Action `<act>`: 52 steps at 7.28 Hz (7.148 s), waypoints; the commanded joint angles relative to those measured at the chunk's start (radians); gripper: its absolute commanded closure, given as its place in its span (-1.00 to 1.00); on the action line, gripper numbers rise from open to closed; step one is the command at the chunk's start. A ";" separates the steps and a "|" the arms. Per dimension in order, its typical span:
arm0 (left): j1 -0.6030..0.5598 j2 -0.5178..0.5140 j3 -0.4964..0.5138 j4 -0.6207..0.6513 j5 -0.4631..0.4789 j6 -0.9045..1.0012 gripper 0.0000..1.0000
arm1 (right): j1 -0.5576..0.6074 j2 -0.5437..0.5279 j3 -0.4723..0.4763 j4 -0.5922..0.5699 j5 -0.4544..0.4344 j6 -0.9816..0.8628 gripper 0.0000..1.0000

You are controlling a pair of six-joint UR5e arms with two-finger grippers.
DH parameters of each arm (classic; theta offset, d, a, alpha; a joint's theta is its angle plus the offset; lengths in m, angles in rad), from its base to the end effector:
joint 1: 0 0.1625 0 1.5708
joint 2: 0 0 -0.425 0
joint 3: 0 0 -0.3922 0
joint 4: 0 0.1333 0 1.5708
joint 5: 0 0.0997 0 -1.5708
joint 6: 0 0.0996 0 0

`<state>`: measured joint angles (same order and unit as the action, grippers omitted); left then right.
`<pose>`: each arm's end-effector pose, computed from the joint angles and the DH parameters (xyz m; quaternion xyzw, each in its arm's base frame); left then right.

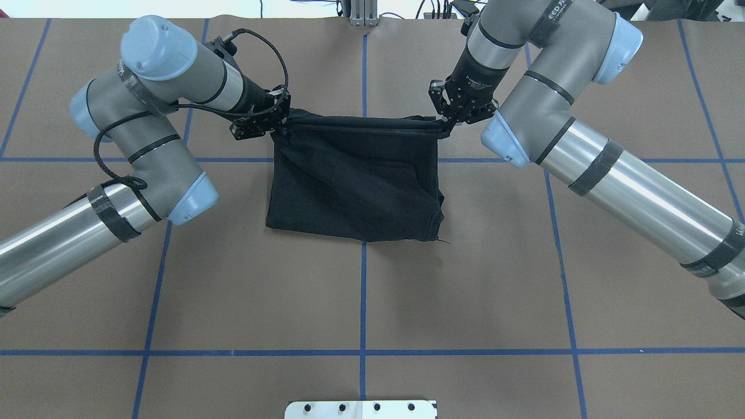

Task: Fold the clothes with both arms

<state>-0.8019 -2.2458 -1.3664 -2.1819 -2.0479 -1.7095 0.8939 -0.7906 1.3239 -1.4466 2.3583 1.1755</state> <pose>0.4517 -0.5928 0.2700 -0.0287 0.5390 -0.2690 0.7977 -0.4262 -0.6306 0.2599 -0.1111 -0.4565 0.0956 0.8776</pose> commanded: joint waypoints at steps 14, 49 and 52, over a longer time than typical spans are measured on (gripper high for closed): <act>-0.060 -0.175 0.230 -0.098 0.064 -0.059 -0.98 | 0.031 0.056 -0.094 0.003 -0.022 0.003 -0.96; -0.082 -0.143 0.179 0.025 0.058 0.013 -0.98 | -0.121 0.007 -0.025 0.204 -0.310 -0.412 1.00; -0.082 -0.144 0.179 0.025 0.055 0.014 -0.98 | -0.081 0.007 -0.051 0.202 -0.318 -0.409 1.00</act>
<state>-0.8836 -2.3887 -1.1873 -2.1564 -1.9913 -1.6963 0.8012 -0.7829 1.2863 -1.2437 2.0431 0.7644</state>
